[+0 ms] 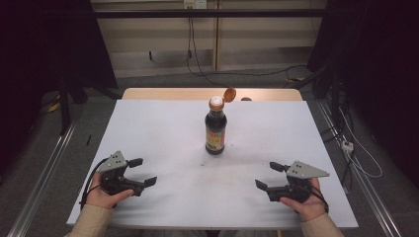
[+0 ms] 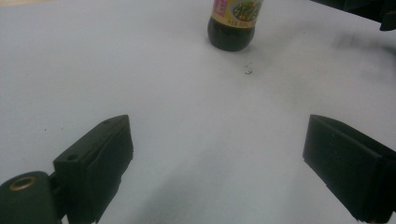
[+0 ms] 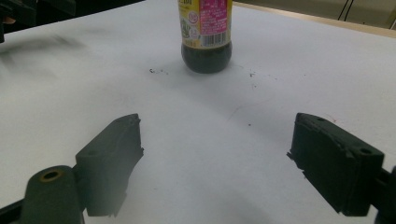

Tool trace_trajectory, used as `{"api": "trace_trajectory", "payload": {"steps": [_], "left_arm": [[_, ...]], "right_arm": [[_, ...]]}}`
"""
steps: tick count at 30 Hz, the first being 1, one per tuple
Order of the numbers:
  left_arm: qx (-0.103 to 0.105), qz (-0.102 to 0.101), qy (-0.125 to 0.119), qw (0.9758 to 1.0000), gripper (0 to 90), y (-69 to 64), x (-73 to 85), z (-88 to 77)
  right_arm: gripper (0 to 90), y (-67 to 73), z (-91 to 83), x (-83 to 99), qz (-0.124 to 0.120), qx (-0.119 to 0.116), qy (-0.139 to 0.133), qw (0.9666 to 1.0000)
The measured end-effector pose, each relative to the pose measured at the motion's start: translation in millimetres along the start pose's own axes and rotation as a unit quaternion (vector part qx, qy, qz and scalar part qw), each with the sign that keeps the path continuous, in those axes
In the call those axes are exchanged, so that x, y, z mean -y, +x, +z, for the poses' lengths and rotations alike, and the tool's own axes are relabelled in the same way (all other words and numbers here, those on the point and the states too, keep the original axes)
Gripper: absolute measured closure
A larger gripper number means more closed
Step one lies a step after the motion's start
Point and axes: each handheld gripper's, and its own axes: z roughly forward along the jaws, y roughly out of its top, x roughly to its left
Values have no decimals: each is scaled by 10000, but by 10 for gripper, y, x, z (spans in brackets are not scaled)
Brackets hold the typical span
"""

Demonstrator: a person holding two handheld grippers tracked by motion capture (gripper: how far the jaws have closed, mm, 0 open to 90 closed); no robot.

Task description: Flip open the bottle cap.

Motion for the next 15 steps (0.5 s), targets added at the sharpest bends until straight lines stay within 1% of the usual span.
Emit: {"api": "trace_trajectory", "payload": {"steps": [6,8,12,14,15], "left_arm": [[-24,-22,-36,10000,83,8,6,-9],[-20,-60,-30,10000,83,9,7,-12],[-15,-62,-39,10000,82,3,-2,-5],[-49,-27,-30,10000,82,2,-3,0],[-44,-48,-33,10000,82,2,-1,4]], "right_arm": [[161,-20,-21,-2,9,31,-24,10000],[162,-15,-23,-5,-1,38,-11,10000],[162,-12,-24,-9,-6,31,-20,10000],[162,-20,-32,-8,-7,55,-25,10000],[162,-26,-35,-7,0,55,-32,10000]]}}
